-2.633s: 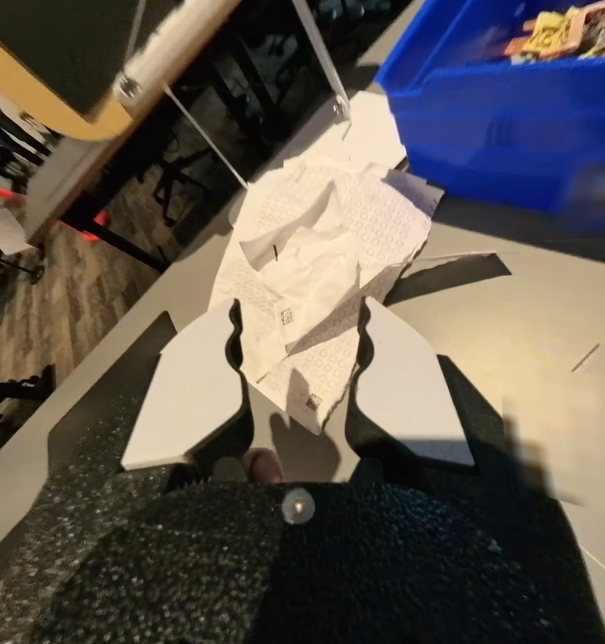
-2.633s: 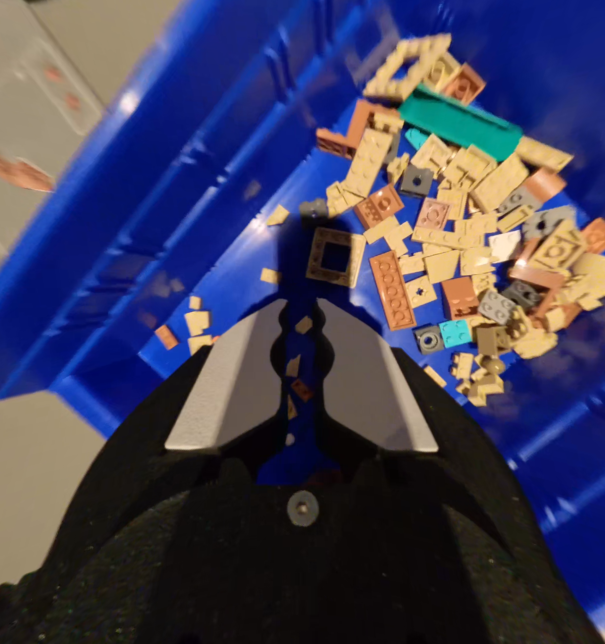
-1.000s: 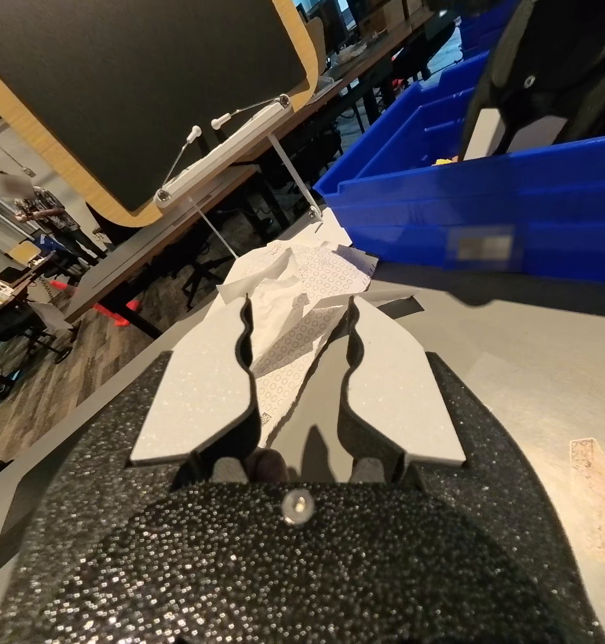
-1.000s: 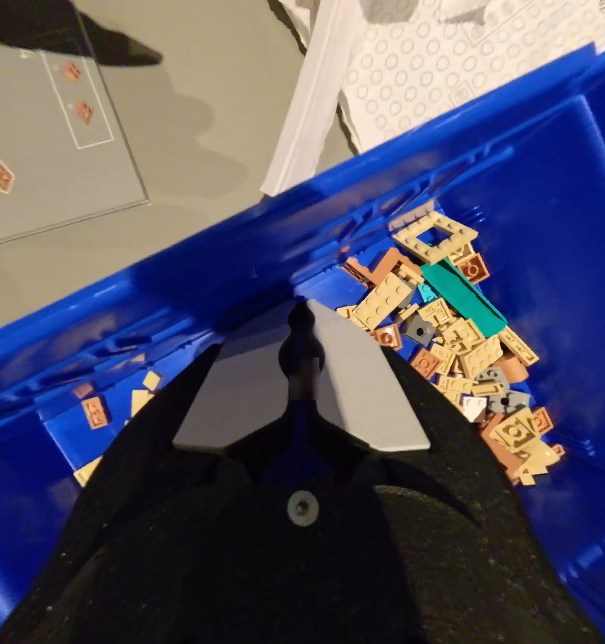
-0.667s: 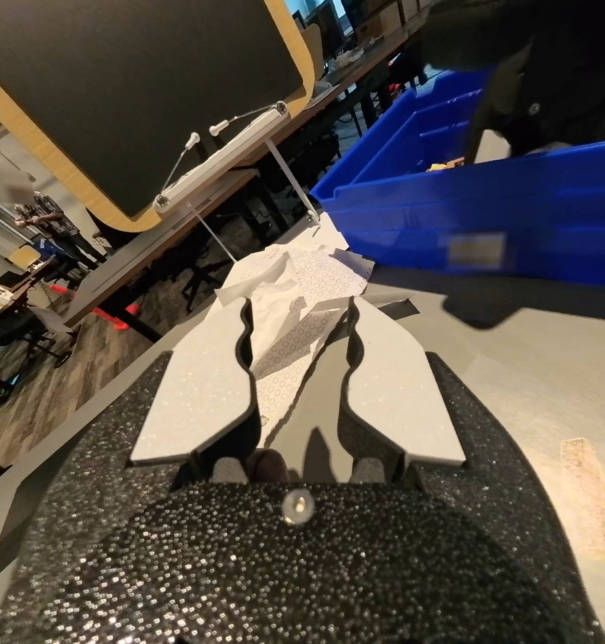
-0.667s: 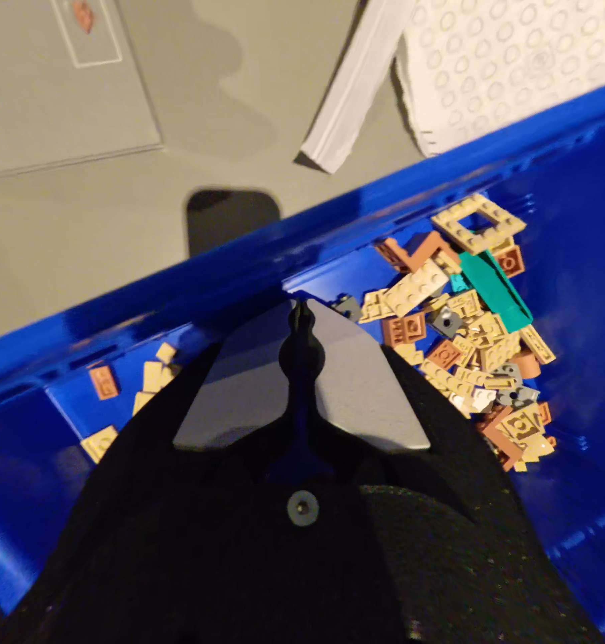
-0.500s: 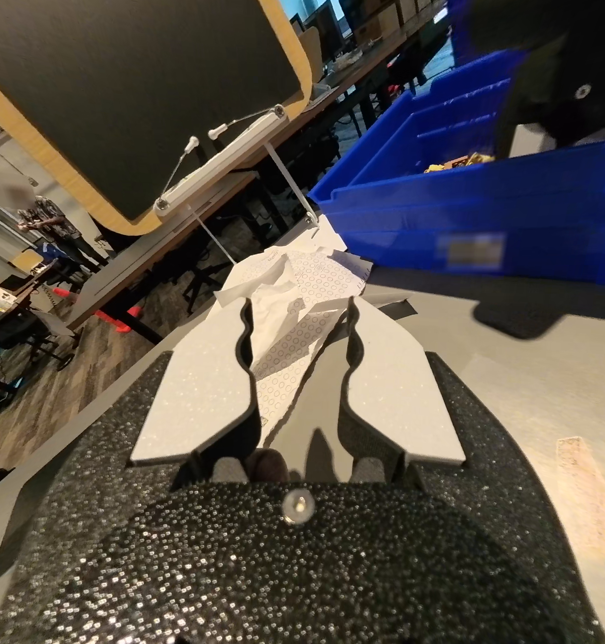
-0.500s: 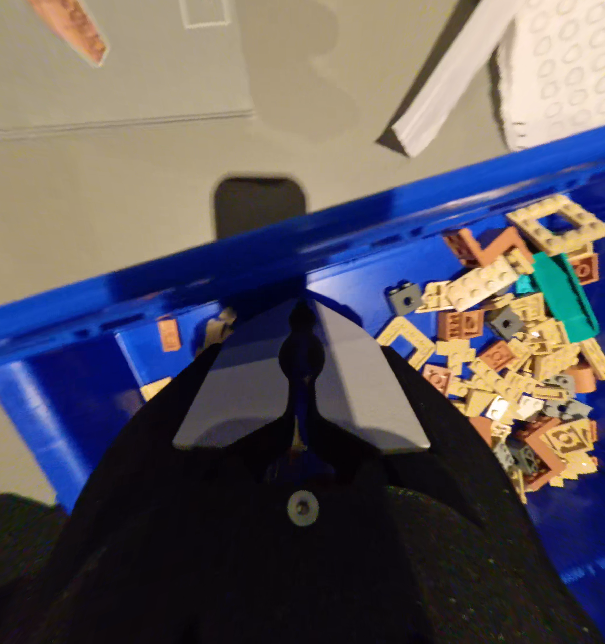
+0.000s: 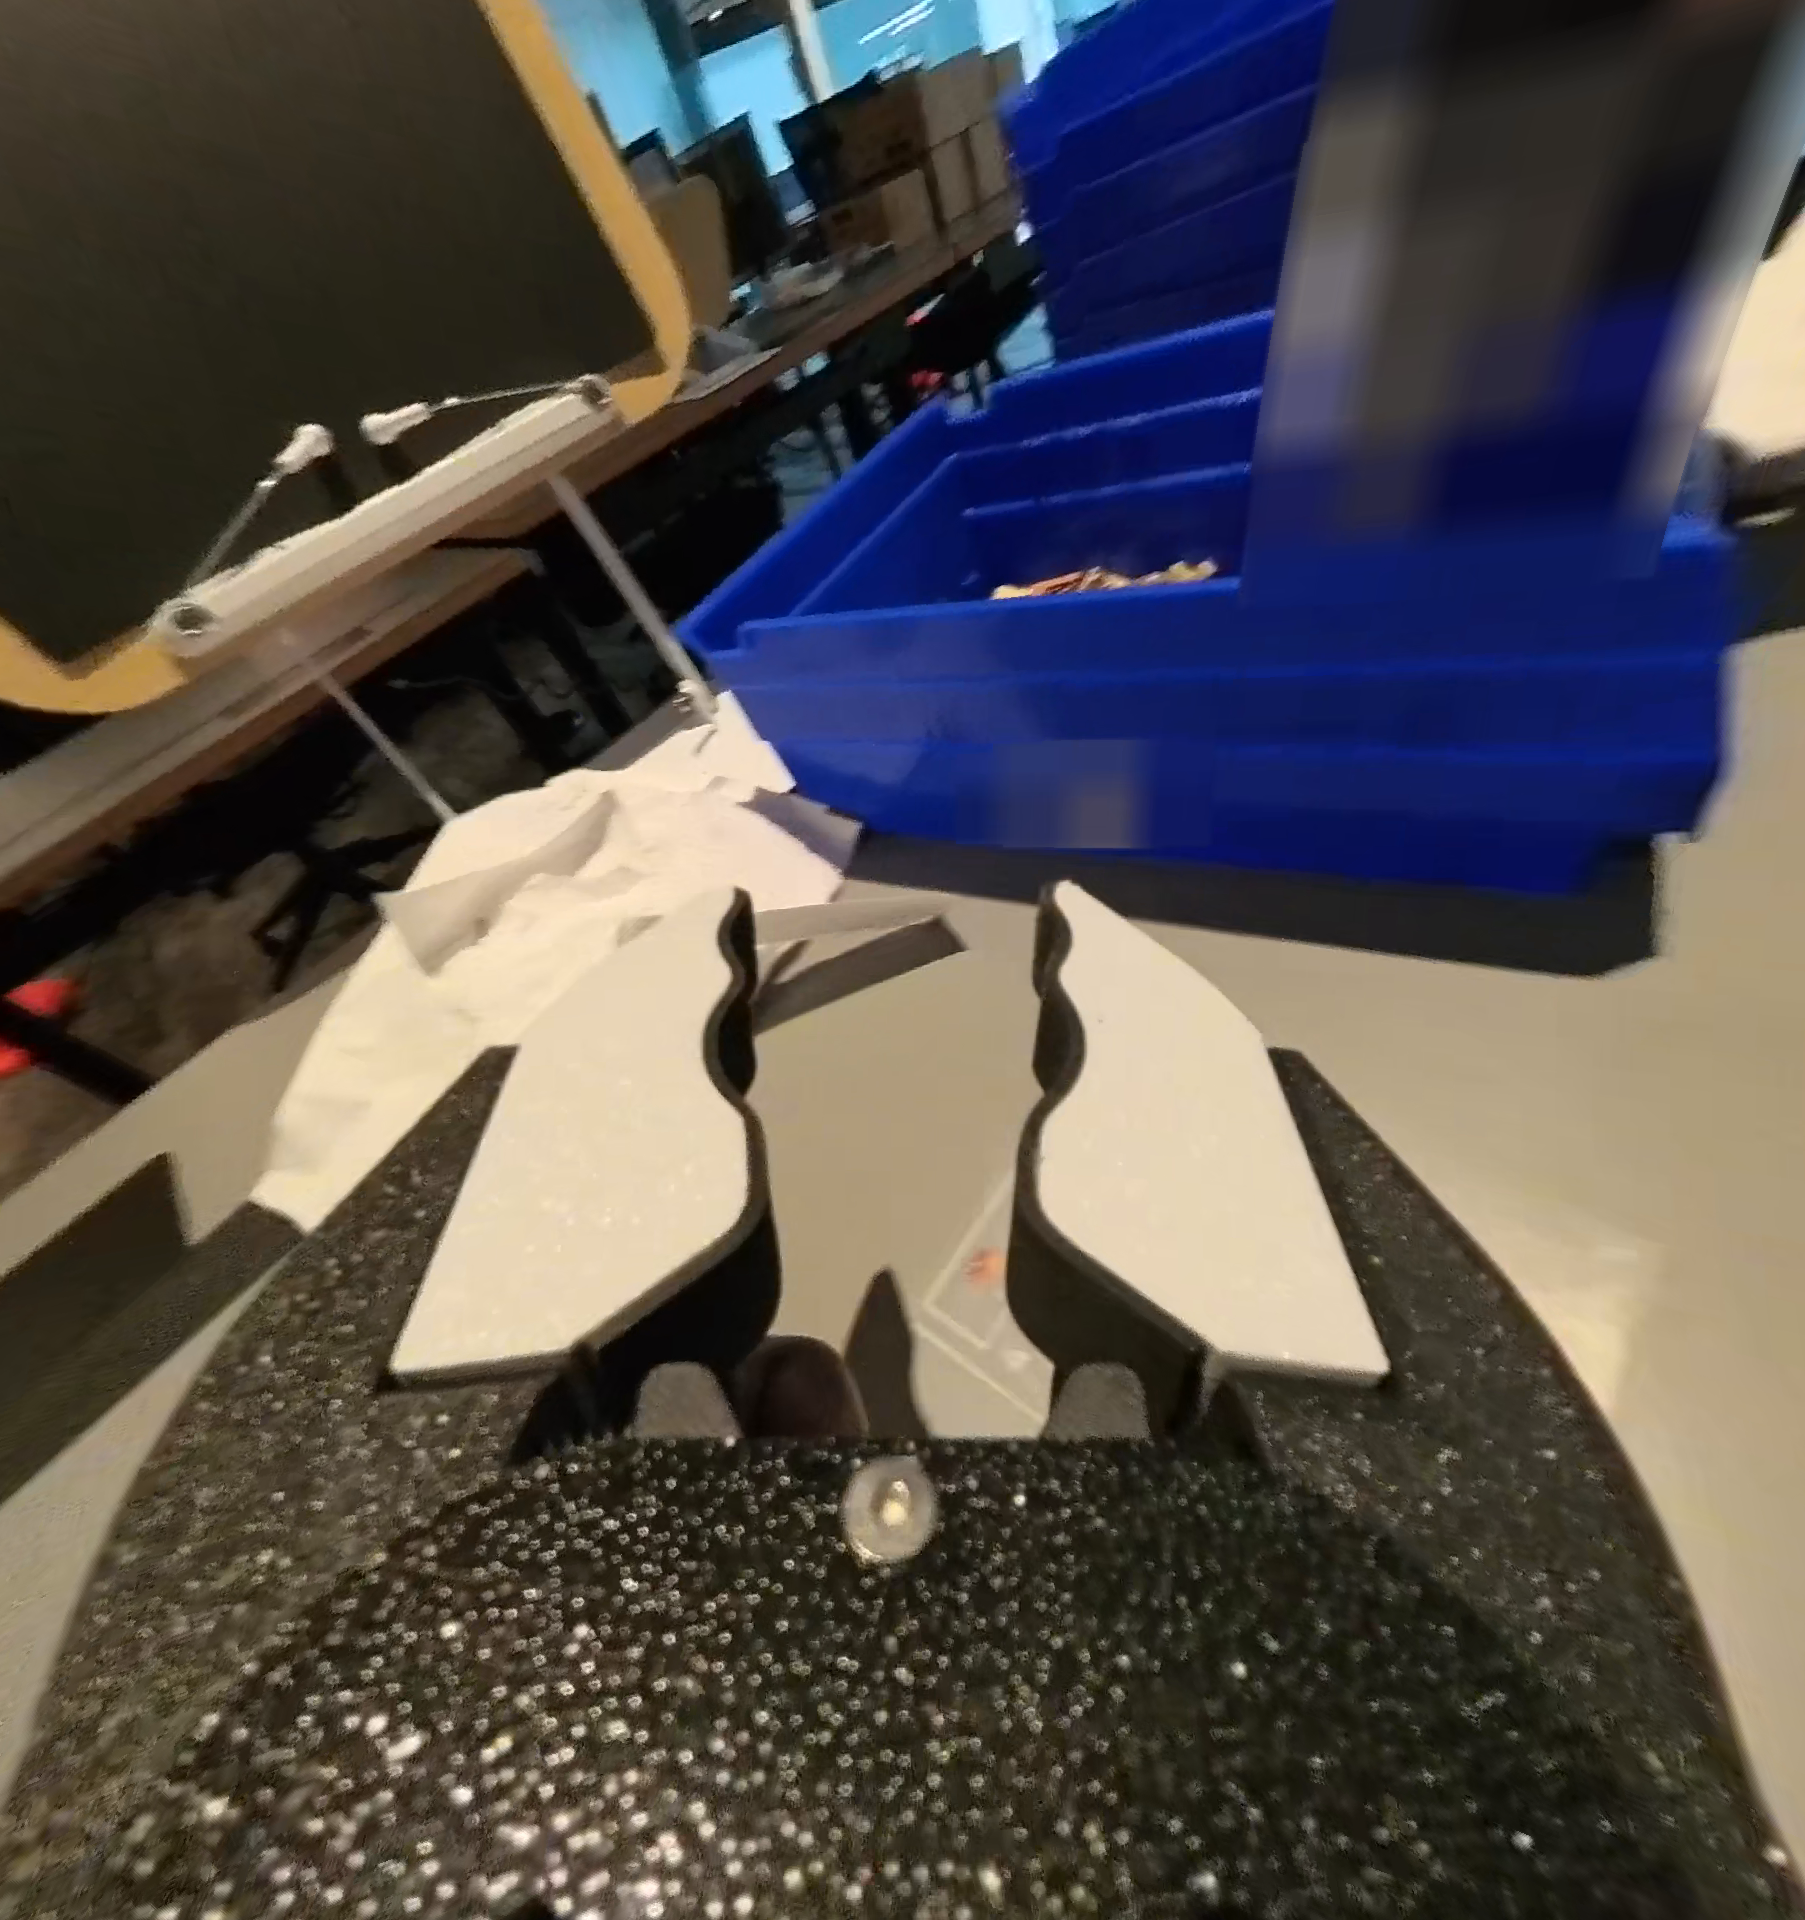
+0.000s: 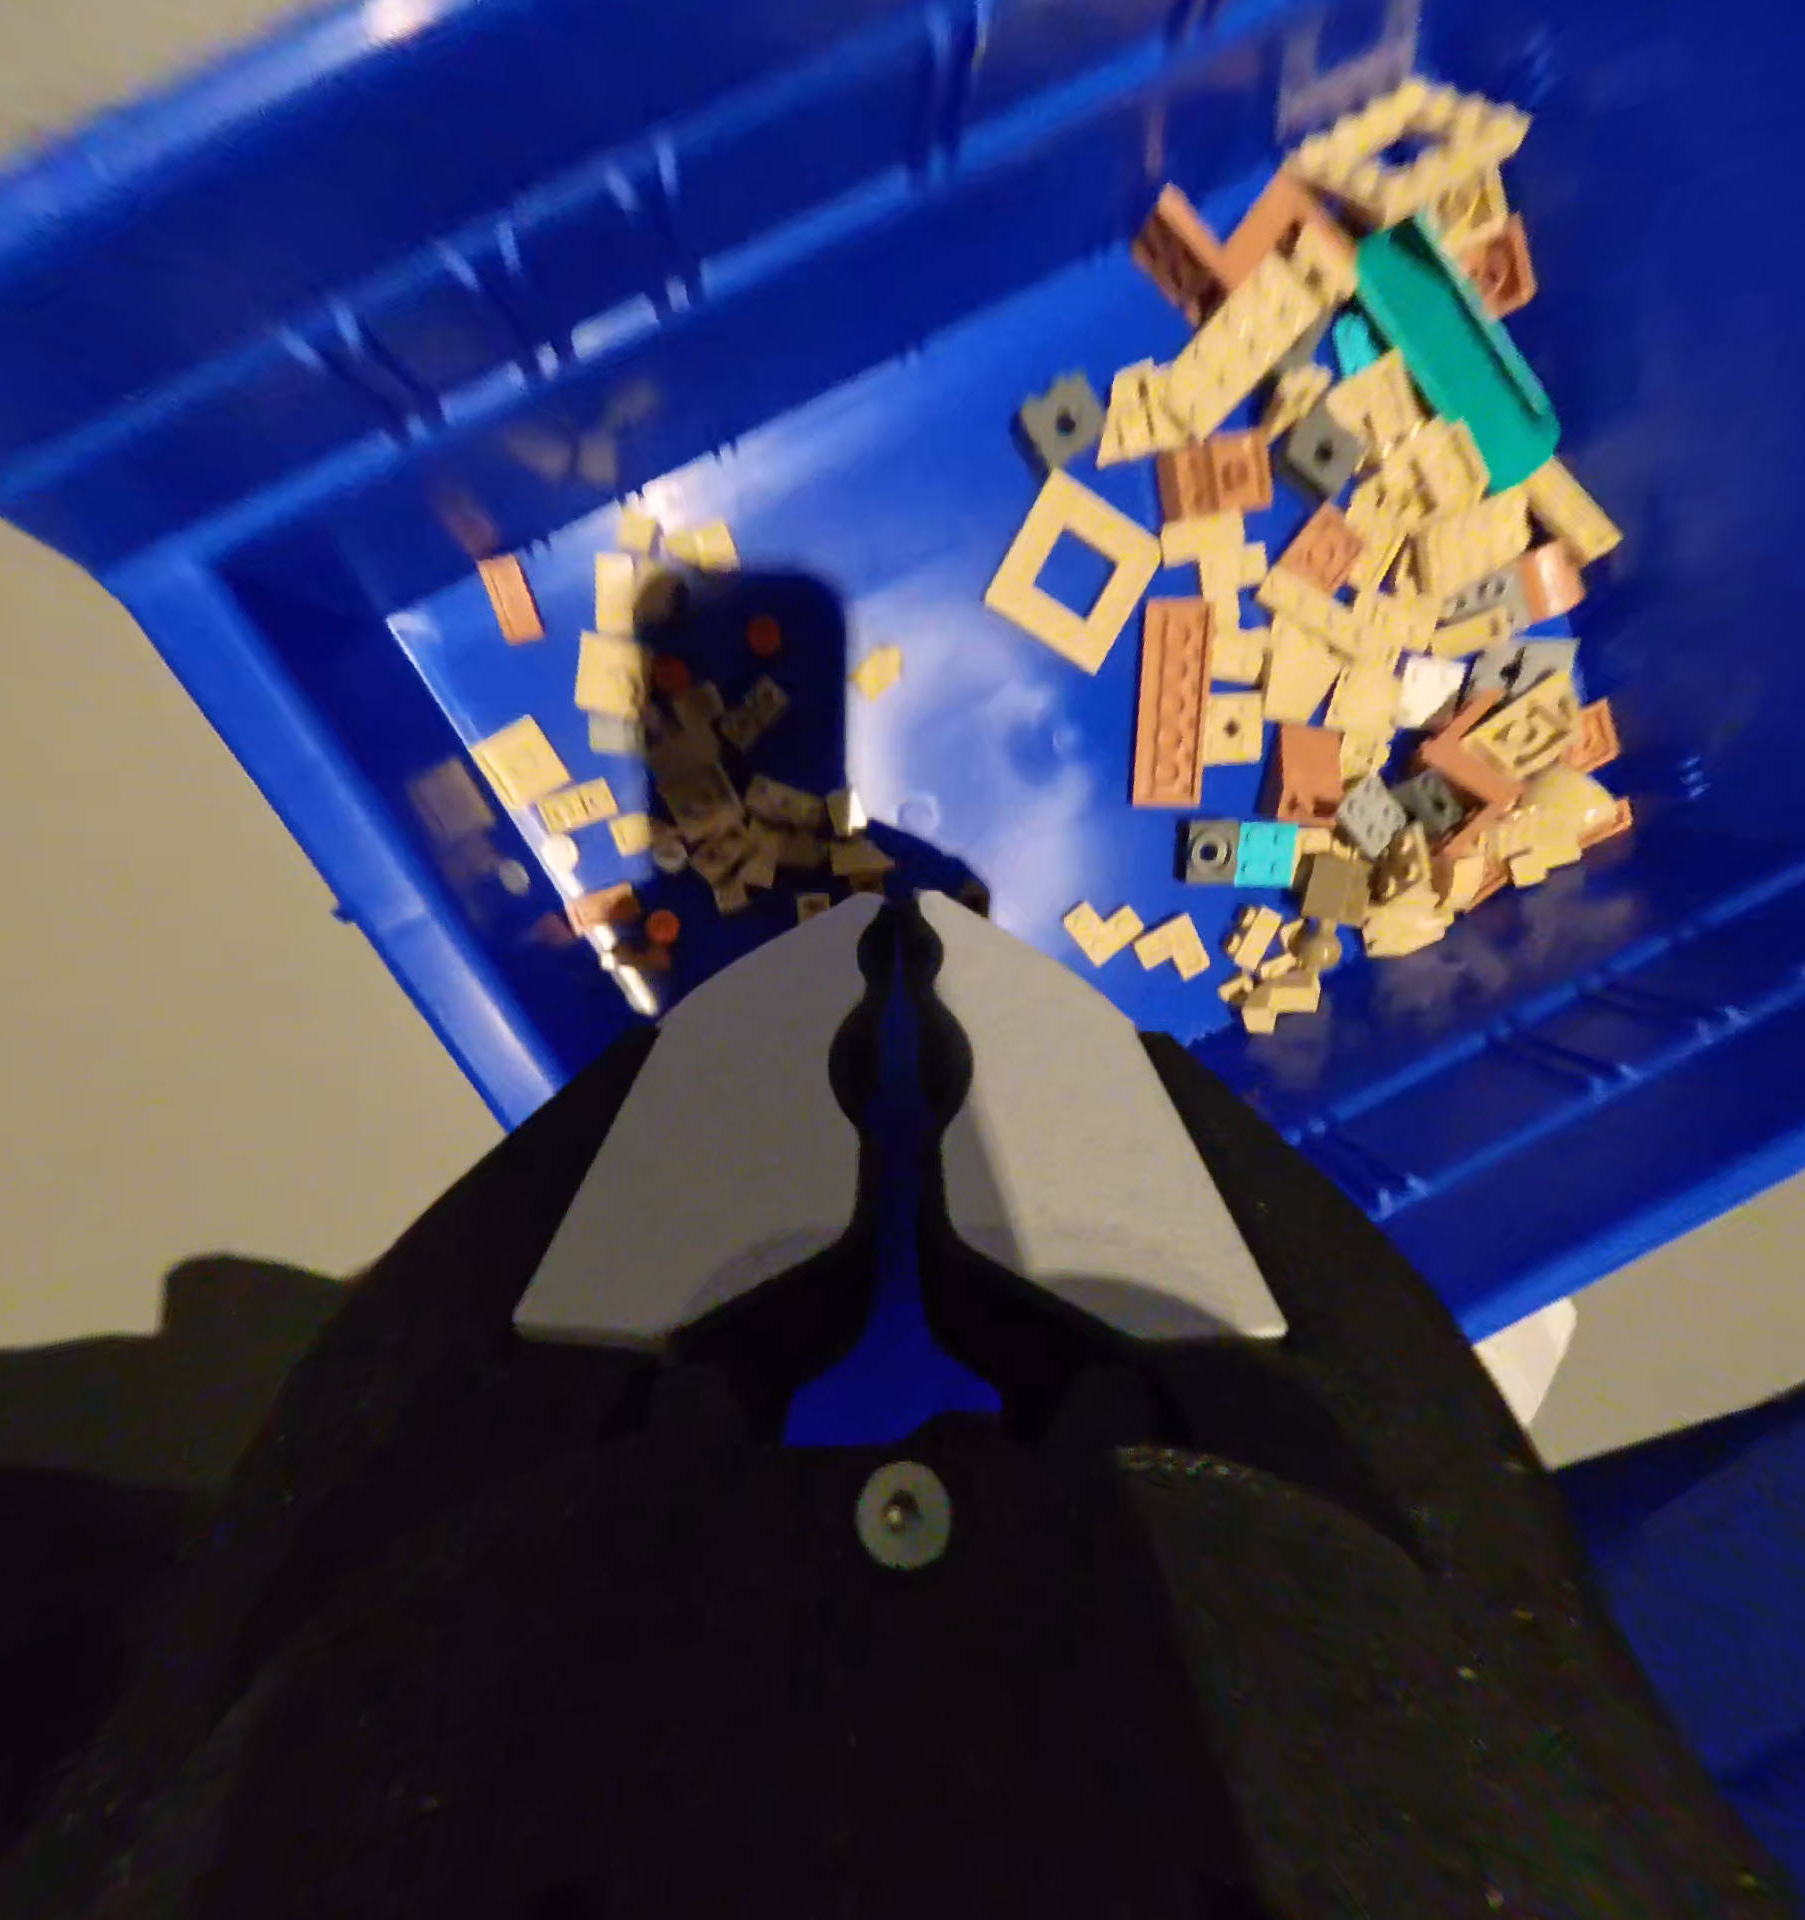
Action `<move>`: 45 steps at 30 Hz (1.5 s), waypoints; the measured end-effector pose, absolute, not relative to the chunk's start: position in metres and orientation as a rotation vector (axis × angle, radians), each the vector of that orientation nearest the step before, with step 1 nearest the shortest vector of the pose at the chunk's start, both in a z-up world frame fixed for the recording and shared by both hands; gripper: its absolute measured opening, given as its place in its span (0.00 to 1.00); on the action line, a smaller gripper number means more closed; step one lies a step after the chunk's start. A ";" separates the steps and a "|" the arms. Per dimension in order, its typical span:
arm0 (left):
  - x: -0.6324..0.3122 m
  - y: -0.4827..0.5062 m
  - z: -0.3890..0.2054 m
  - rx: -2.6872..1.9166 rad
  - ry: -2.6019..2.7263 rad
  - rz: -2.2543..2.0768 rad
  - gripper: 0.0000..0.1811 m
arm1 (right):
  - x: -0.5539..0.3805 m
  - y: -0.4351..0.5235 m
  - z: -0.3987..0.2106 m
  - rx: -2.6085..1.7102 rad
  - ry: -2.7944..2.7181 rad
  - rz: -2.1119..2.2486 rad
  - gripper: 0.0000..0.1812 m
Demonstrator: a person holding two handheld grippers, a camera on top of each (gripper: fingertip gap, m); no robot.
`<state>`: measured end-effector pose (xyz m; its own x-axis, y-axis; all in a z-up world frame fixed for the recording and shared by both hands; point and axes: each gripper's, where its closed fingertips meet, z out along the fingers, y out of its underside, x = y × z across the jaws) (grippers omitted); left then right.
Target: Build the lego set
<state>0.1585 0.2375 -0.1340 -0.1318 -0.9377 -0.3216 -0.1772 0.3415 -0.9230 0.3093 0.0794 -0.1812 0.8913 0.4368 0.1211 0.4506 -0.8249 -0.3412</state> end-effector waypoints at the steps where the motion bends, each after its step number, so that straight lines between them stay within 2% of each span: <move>1: 0.156 0.230 -0.135 -1.029 1.574 -0.949 0.28 | 0.311 0.076 -0.185 -2.720 -0.673 -0.057 0.00; 13: 0.126 0.168 -0.127 -0.996 1.456 -1.393 0.25 | 0.318 0.059 -0.183 -2.789 -0.705 -0.069 0.03; 24: 0.117 0.168 -0.112 -0.940 1.435 -1.386 0.24 | 0.313 0.070 -0.222 -2.932 -0.857 -0.114 0.05; 41: 0.115 0.172 -0.114 -0.939 1.430 -1.360 0.24 | 0.318 0.065 -0.240 -3.048 -0.869 -0.140 0.07; 45: 0.116 0.175 -0.114 -0.946 1.423 -1.357 0.24 | 0.316 0.066 -0.240 -3.048 -0.872 -0.130 0.05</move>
<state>0.1157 0.1746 -0.1143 -0.2778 -0.9543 -0.1099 0.0643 0.0957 -0.9933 0.3162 0.0659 -0.2404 0.8458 0.5289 0.0701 0.5263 -0.8486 0.0528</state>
